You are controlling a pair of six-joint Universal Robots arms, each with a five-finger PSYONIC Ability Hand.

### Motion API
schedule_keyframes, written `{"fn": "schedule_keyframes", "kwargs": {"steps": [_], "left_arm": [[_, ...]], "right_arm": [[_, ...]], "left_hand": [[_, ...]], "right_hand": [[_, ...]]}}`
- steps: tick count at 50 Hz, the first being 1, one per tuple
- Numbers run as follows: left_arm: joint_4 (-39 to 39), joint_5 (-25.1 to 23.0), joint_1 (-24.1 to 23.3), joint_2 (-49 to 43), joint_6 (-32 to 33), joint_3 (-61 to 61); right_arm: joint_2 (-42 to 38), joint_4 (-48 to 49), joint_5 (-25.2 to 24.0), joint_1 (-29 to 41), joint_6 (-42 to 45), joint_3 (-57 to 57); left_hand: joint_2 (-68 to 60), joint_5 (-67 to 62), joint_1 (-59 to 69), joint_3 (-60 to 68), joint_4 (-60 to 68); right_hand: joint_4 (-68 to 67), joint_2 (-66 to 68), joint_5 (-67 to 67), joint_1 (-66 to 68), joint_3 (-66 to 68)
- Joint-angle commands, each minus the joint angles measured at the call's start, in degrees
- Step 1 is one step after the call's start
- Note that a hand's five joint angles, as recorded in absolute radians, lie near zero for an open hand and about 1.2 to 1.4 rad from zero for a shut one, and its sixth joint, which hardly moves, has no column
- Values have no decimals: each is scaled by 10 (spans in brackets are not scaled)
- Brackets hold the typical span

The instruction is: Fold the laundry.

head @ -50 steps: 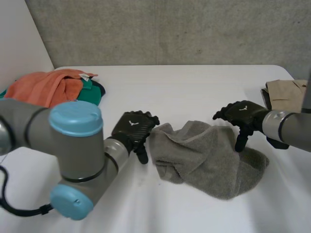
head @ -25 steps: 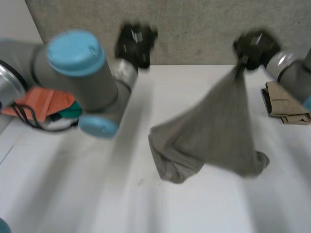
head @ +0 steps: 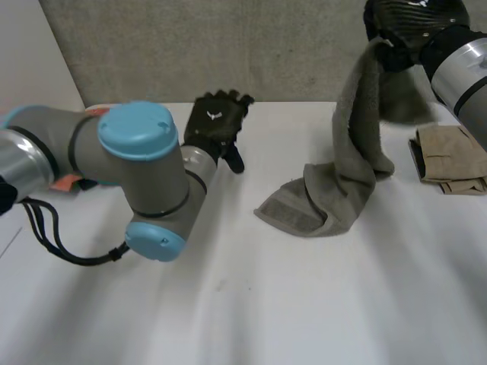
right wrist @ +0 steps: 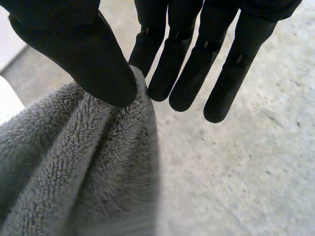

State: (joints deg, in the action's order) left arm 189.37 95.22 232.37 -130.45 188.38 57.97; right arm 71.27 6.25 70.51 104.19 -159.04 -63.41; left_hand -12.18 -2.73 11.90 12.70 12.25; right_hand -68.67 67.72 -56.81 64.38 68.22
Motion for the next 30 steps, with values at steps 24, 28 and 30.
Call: {"fn": "schedule_keyframes", "kwargs": {"steps": [24, 28, 30], "left_arm": [[-62, -115, -59, -75, -193, -11], [-84, -116, -50, -40, -223, 5], [-85, -117, -44, -22, -232, 13]], "right_arm": [[173, -71, -12, 32, 1, -68], [146, -72, 8, 31, 3, -64], [141, -73, 12, 31, 4, -63]], "left_hand": [[-678, -672, 680, 672, 677], [-678, -673, 681, 673, 677], [-678, -673, 681, 673, 677]], "right_hand": [[-113, 123, -132, 156, 118], [-113, 123, -132, 156, 118], [-113, 123, -132, 156, 118]]}}
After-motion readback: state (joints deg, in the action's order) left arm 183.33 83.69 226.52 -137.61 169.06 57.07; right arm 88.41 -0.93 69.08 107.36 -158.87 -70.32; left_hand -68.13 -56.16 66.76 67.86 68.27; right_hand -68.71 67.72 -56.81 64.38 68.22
